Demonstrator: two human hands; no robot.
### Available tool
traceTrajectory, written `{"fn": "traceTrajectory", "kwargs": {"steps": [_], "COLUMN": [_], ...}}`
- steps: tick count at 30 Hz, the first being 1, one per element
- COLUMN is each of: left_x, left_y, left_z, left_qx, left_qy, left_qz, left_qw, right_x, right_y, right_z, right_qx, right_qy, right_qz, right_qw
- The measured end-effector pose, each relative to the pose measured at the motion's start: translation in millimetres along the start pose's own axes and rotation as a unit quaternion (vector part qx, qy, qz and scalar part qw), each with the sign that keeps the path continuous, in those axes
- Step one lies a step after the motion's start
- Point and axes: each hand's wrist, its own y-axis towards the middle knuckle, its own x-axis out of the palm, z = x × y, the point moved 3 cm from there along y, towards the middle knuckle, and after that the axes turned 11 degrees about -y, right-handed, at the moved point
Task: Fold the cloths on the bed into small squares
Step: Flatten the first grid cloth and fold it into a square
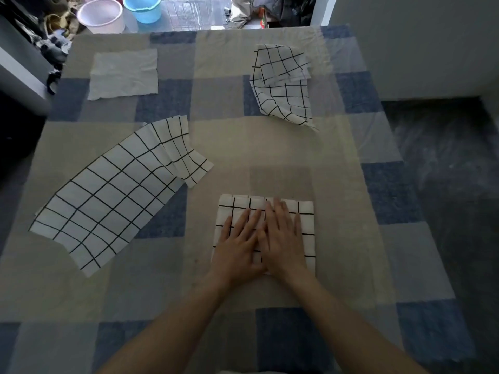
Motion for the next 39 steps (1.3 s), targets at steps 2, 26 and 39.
{"fn": "traceTrajectory", "kwargs": {"steps": [2, 26, 39], "left_x": [0, -11, -22], "left_y": [0, 3, 4], "left_z": [1, 1, 8], "left_qx": [-0.004, -0.025, -0.039], "left_qy": [-0.004, -0.009, -0.076], "left_qz": [-0.002, -0.093, -0.070], "left_qw": [1.000, 0.995, 0.994], "right_x": [5, -60, -51], "right_y": [0, 52, -40], "right_z": [10, 80, 57], "right_qx": [0.024, 0.257, 0.243], "right_qy": [-0.014, 0.233, 0.276], "right_qz": [-0.010, -0.048, -0.191], "right_qw": [1.000, 0.937, 0.910]}}
